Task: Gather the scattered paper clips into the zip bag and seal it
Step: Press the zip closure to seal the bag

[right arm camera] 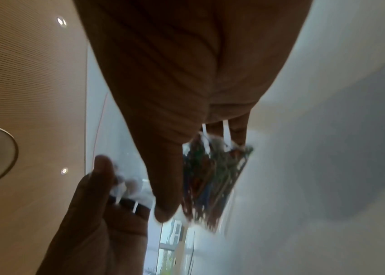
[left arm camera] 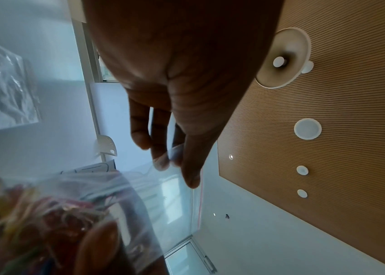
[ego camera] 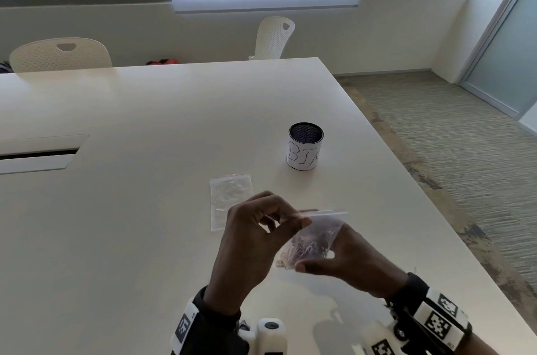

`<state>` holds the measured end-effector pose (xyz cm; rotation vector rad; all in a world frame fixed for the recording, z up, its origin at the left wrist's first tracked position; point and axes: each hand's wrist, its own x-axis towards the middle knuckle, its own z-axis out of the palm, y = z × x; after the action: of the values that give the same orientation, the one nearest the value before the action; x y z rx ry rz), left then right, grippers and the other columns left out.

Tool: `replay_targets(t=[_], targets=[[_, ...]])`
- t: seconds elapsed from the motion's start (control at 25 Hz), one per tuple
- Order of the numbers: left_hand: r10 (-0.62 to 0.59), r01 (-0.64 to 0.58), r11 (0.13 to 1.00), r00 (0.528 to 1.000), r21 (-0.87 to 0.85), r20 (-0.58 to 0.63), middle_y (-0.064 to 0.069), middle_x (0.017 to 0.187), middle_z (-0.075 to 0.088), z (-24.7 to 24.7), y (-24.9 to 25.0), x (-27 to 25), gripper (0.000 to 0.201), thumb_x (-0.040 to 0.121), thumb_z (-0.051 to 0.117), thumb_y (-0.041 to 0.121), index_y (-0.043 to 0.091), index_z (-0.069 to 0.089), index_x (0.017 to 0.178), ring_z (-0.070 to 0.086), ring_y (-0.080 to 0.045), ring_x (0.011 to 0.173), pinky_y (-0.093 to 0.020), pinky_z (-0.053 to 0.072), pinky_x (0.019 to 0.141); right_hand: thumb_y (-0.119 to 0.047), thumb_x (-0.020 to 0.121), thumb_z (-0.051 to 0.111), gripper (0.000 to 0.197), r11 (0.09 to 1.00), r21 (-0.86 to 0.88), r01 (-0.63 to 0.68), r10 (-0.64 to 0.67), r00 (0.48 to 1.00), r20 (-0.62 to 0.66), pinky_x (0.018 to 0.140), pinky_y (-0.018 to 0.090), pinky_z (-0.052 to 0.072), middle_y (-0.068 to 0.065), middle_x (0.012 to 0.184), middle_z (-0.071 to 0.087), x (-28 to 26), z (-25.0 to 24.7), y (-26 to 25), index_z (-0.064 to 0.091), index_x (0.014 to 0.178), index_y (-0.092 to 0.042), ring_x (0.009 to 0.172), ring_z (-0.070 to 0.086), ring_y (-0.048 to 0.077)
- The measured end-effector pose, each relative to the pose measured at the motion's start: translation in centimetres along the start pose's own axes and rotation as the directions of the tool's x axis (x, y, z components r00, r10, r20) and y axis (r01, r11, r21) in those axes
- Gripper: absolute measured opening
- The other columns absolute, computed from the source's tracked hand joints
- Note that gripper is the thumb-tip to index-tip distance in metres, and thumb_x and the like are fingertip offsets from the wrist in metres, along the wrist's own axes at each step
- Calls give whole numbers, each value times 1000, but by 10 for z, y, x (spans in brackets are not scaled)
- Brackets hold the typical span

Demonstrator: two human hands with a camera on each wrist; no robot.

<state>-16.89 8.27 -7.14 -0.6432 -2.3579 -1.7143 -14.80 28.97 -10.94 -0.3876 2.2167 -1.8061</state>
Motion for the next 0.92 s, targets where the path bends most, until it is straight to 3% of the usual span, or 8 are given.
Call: replay_targets(t=[0.12, 0.24, 0.4, 0.56, 0.76, 0.84, 0.92], targets=[[-87, 88, 996, 991, 5, -102, 9, 76, 75, -4, -9, 6, 7, 78, 90, 20, 19, 83, 80, 71, -7, 68, -21, 56, 67, 3, 87, 79, 30, 976, 215, -43, 54, 997, -49, 88, 41, 63, 24, 105, 77, 5, 15, 1, 69, 115, 3, 94, 77, 33], [-166, 163, 986, 962, -30, -218, 7, 77, 79, -11, -18, 5, 9, 83, 85, 16, 22, 84, 90, 74, -9, 65, -26, 60, 70, 4, 88, 77, 25, 954, 278, -116, 148, 984, -97, 77, 38, 65, 20, 91, 77, 10, 15, 1, 66, 110, 10, 82, 77, 28], [-147, 171, 984, 929, 41, -340, 13, 89, 80, -25, -17, 3, 15, 91, 79, 20, 28, 79, 104, 75, -3, 81, -16, 59, 71, 4, 90, 76, 34, 880, 394, -266, 328, 940, -96, 83, 50, 65, 32, 96, 74, 21, 4, 5, 58, 115, 18, 85, 76, 40], [-175, 197, 979, 938, 46, -301, 11, 92, 78, -36, -15, -4, 18, 94, 76, 23, 33, 72, 108, 75, -7, 82, -21, 58, 70, 9, 83, 80, 38, 896, 313, -316, 375, 915, -149, 75, 37, 66, 27, 99, 78, 40, -1, 4, 61, 115, 11, 83, 79, 34], [-199, 215, 969, 971, 124, -130, 14, 88, 76, -44, -9, -28, 27, 93, 75, 29, 41, 65, 115, 76, -10, 80, -28, 60, 73, 2, 71, 92, 55, 906, 219, -363, 417, 859, -299, 83, 57, 64, 30, 105, 73, 60, 5, 20, 58, 113, -8, 85, 78, 39], [-219, 229, 961, 973, 155, -79, 13, 89, 75, -49, -10, -43, 29, 92, 75, 30, 43, 64, 116, 75, -10, 81, -26, 59, 74, -6, 69, 95, 62, 906, 178, -384, 422, 857, -296, 86, 55, 64, 27, 107, 73, 60, 8, 24, 55, 116, -13, 93, 77, 42], [-250, 256, 955, 967, 153, -56, 12, 90, 76, -57, -8, -59, 30, 92, 76, 30, 46, 64, 114, 76, -11, 83, -21, 57, 73, -13, 72, 95, 67, 902, 123, -413, 431, 854, -292, 86, 46, 65, 23, 108, 70, 59, 7, 24, 50, 123, -14, 97, 76, 38]])
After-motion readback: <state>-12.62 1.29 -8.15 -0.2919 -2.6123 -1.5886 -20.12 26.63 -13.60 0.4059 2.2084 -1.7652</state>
